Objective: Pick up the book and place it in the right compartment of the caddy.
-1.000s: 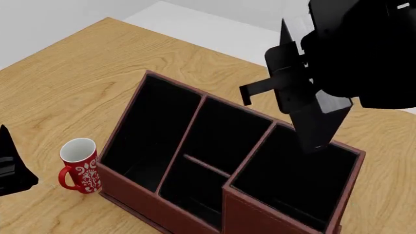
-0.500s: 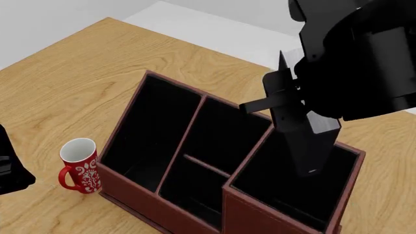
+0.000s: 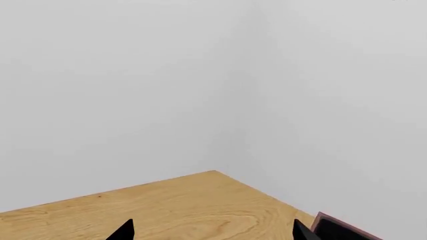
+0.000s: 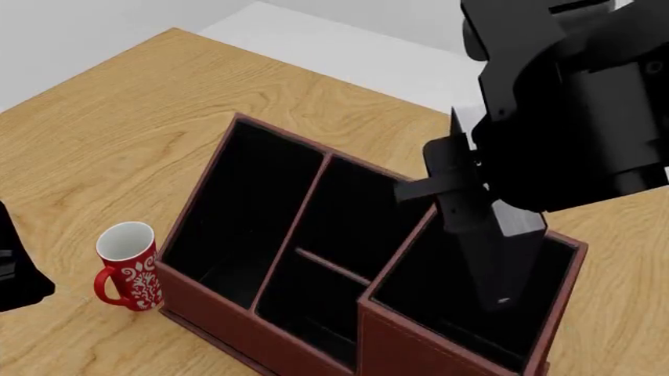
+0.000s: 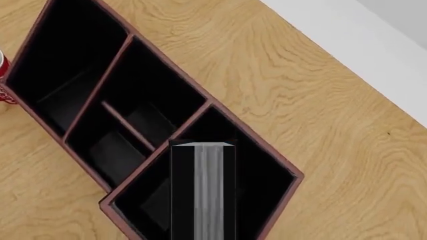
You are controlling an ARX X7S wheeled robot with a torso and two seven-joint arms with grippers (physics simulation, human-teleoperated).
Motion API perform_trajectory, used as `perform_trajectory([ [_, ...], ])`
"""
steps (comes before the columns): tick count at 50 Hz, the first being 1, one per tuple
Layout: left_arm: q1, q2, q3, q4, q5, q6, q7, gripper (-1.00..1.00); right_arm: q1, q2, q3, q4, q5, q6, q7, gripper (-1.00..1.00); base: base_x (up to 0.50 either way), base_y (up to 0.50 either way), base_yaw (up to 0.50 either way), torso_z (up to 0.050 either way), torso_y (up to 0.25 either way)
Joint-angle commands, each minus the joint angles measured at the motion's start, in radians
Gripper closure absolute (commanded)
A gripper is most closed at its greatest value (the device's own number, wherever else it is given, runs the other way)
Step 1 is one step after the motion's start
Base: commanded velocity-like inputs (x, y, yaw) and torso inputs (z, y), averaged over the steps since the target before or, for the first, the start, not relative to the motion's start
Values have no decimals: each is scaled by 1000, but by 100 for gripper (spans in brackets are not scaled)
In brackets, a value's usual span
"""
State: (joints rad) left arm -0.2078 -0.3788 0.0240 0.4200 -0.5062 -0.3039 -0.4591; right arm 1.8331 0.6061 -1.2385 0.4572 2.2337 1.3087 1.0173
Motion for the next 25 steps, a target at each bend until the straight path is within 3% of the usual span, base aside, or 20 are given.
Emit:
perform_trajectory([
  [1,2,-3,-2,4,-7,1,-1,-100,2,18,3,-22,11,-2,40,100,0,0,0,0,0],
  [25,3,-9,-1,8,-14,1,-7,-100,-68,32,-4,-39,-11,-46,15,100,0,0,0,0,1],
])
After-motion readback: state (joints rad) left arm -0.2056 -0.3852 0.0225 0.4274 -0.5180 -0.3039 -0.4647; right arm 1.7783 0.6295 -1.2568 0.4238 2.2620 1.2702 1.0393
